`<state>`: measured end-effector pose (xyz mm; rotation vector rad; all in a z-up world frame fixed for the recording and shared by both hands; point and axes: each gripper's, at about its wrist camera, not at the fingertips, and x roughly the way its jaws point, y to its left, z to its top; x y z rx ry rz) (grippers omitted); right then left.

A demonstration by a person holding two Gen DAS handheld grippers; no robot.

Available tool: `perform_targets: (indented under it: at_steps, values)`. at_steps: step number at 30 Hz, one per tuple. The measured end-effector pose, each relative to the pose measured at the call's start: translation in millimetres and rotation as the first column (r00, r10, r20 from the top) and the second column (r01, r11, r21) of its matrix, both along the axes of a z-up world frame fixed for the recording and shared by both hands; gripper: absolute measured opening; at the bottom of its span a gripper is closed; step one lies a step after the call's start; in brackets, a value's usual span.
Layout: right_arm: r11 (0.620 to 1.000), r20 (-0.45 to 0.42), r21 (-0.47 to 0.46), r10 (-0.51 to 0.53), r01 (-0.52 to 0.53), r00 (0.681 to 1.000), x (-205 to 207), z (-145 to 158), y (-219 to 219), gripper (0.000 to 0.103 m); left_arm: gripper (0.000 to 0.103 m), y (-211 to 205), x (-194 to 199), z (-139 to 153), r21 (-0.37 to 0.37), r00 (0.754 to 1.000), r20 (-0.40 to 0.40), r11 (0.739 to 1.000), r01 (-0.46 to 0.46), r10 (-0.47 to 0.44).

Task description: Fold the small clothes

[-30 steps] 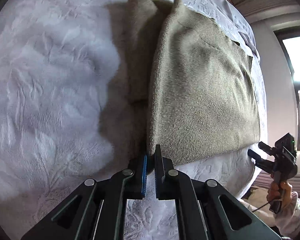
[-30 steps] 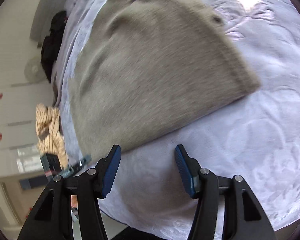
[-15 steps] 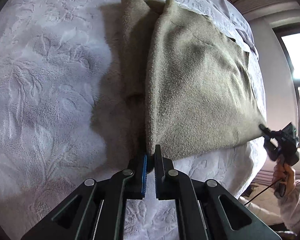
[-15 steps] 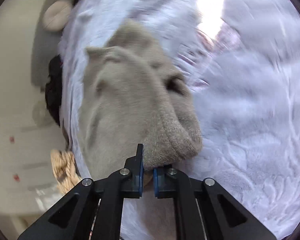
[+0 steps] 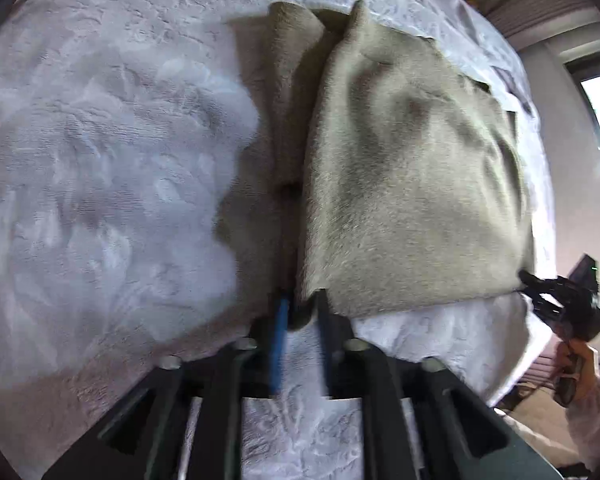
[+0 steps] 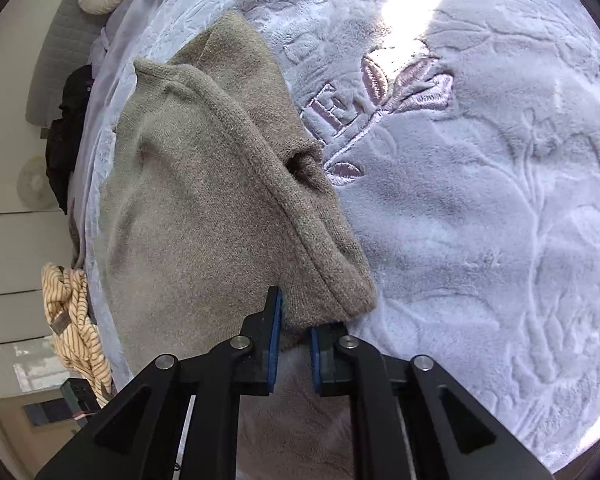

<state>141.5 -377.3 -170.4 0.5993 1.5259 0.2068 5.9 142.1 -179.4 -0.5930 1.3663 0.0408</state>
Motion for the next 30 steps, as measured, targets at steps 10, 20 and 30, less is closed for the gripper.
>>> perform_targets:
  at_steps: [10, 20, 30]
  values:
    - [0.986, 0.015, -0.129, 0.104, -0.101, 0.994, -11.7, 30.1, 17.7, 0.031, 0.07, -1.4, -26.1, 11.1, 0.096, 0.999, -0.027, 0.995, -0.032, 0.035]
    - [0.948, 0.062, -0.11, 0.305, -0.297, 0.95, -30.4, 49.3, 87.9, 0.031, 0.07, 11.6, -20.0, -4.4, 0.174, 0.99, -0.035, 0.976, -0.13, 0.138]
    - [0.91, 0.057, -0.116, 0.405, -0.397, 0.913, -49.9, 55.9, 116.5, 0.031, 0.085, 14.3, -24.1, -18.0, 0.155, 0.992, -0.054, 0.982, -0.109, 0.118]
